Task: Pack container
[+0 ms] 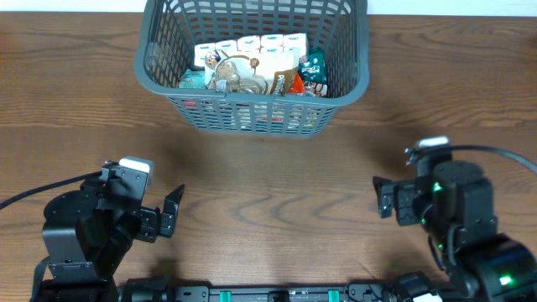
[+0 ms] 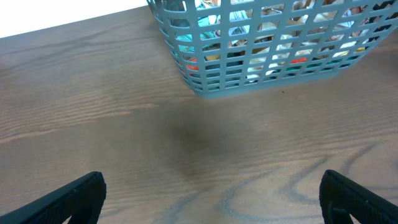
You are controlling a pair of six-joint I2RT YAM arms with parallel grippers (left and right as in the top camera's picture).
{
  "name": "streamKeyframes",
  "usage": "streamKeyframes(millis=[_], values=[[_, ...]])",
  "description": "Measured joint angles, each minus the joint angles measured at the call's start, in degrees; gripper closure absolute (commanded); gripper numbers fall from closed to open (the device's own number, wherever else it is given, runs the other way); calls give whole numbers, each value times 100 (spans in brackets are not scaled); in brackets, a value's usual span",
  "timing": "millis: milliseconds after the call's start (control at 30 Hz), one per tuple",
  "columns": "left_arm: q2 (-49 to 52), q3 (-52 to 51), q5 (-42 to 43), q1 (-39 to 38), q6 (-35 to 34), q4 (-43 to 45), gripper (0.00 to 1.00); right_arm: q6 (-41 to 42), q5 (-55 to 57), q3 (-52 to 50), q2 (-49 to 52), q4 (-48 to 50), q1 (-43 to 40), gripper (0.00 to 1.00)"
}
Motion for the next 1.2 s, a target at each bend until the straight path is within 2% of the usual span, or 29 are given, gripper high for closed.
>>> streamKeyframes(millis=[267, 833, 1000, 1200], values=[[0, 0, 0, 0, 0, 0, 1, 20, -2, -817, -210, 168, 0, 1], [0, 0, 0, 0, 0, 0, 1, 20, 68, -892, -396, 151, -72, 1], [0, 0, -2, 0, 0, 2, 1, 39, 68, -1226, -1604, 1316, -420, 1], [0, 0, 0, 0, 2, 0, 1, 87, 68, -2614, -3104, 2979, -472, 1]])
